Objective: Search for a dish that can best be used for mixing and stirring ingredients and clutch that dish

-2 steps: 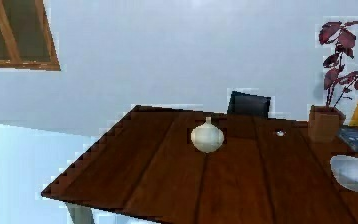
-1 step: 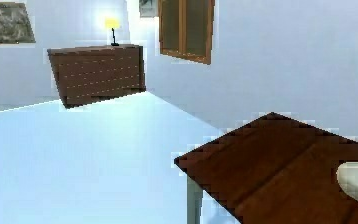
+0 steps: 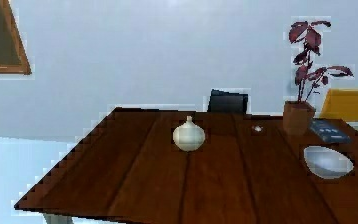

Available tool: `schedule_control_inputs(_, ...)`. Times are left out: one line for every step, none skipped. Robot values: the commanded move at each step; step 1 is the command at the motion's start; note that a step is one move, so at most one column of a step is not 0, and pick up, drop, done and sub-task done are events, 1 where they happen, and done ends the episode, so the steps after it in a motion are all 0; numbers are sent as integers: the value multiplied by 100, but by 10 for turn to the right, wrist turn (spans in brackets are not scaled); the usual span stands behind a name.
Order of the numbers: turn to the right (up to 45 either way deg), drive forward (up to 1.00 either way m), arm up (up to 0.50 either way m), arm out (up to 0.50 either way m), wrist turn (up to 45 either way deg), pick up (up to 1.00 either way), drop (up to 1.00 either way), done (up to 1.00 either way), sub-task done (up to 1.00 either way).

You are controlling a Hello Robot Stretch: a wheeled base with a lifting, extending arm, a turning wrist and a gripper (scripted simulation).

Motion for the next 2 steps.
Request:
schedule_control_inputs(450,0,0,0,0,0,0,0,0)
schedule_control_inputs(60,0,0,0,0,0,0,0,0)
